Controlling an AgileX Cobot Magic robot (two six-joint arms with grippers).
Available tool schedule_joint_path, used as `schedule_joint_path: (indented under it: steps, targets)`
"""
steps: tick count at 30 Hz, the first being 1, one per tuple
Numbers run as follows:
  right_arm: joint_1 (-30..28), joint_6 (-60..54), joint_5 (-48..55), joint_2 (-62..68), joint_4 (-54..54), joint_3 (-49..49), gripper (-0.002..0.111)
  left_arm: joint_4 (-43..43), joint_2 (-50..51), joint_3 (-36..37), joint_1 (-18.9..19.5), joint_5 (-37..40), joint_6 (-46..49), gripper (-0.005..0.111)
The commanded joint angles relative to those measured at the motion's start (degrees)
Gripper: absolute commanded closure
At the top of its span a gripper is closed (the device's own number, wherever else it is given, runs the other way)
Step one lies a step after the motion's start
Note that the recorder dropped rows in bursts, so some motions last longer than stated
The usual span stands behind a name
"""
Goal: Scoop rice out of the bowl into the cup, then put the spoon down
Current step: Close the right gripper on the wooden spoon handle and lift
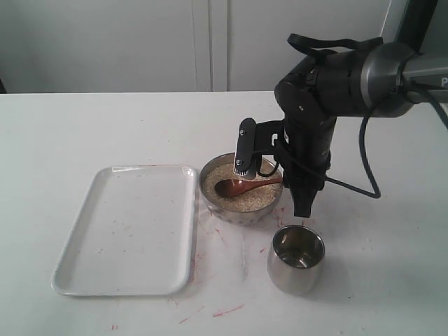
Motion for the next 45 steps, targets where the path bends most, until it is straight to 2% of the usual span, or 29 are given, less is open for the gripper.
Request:
schedule_joint_path:
  steps: [1, 24, 40, 45]
  targets:
    - [-0.01, -0.15, -0.81, 0.09, -0.32, -0.21, 0.079, -0.28, -0.05, -0.18, -0.16, -0.37, 0.09, 0.092]
    - [-0.01, -0.15, 0.53, 0.09, -0.32, -0.21, 0.105, -0.28, -0.05, -0.18, -0.16, -0.37, 0.09, 0.092]
    - [0.1, -0.67, 2.45, -5.11, 0.05, -0.21, 0.106, -0.28, -0.05, -0.18, -0.16, -0.37, 0.09, 0.092]
    - [0.1, -1.86, 6.02, -6.49, -0.06, -0.21, 0.107, -0.28, -0.05, -0.18, -0.16, -0.37, 0.09, 0.092]
